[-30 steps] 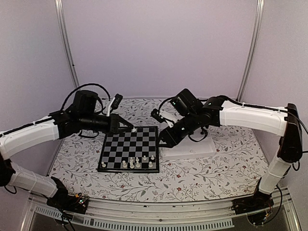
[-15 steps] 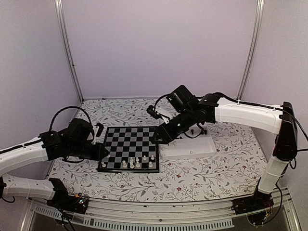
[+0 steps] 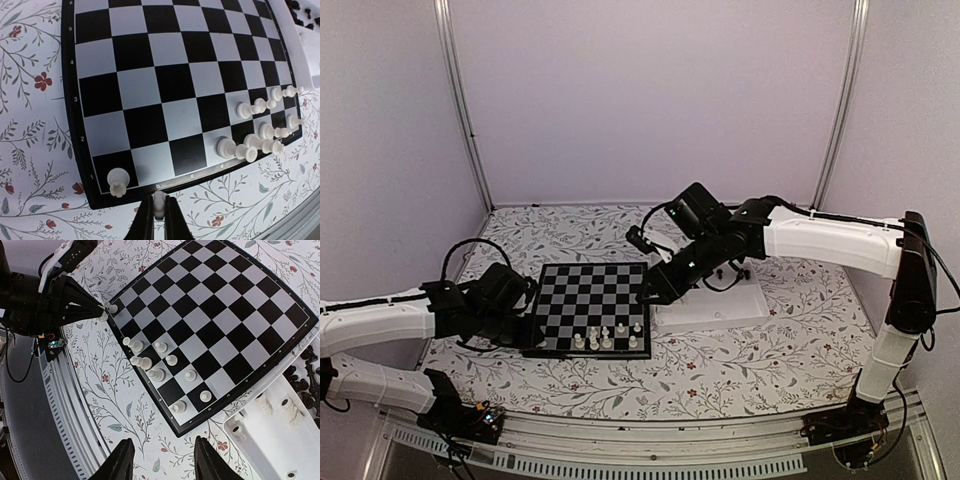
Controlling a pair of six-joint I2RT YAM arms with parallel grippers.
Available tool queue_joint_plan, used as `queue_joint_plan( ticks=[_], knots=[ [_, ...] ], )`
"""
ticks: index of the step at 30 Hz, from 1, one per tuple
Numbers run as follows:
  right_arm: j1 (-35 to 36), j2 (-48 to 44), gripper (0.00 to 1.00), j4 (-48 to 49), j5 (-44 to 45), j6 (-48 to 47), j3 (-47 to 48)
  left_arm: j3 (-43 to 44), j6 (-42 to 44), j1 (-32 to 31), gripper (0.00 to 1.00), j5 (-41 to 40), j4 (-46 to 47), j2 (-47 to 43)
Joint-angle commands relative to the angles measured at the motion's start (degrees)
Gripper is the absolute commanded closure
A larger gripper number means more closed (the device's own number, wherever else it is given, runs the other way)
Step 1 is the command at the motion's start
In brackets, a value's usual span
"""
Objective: Set up the chess pieces on the board
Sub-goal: Place the chess piece on the chessboard.
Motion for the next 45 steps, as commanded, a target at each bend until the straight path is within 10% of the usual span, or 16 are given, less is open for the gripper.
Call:
queue_joint_plan(
  ticks=[1,45],
  knots=[
    [-0.27,-1.29,0.57,0.00,0.52,-0.42,-0.78,-0.32,0.96,-0.73,0.96,-0.52,2.68,1.57],
    [0.52,-0.33,0.57,0.66,-0.31,1.31,-2.51,-0.78,6.60,-0.63,0.77,-3.08,8.76,9.43]
  ],
)
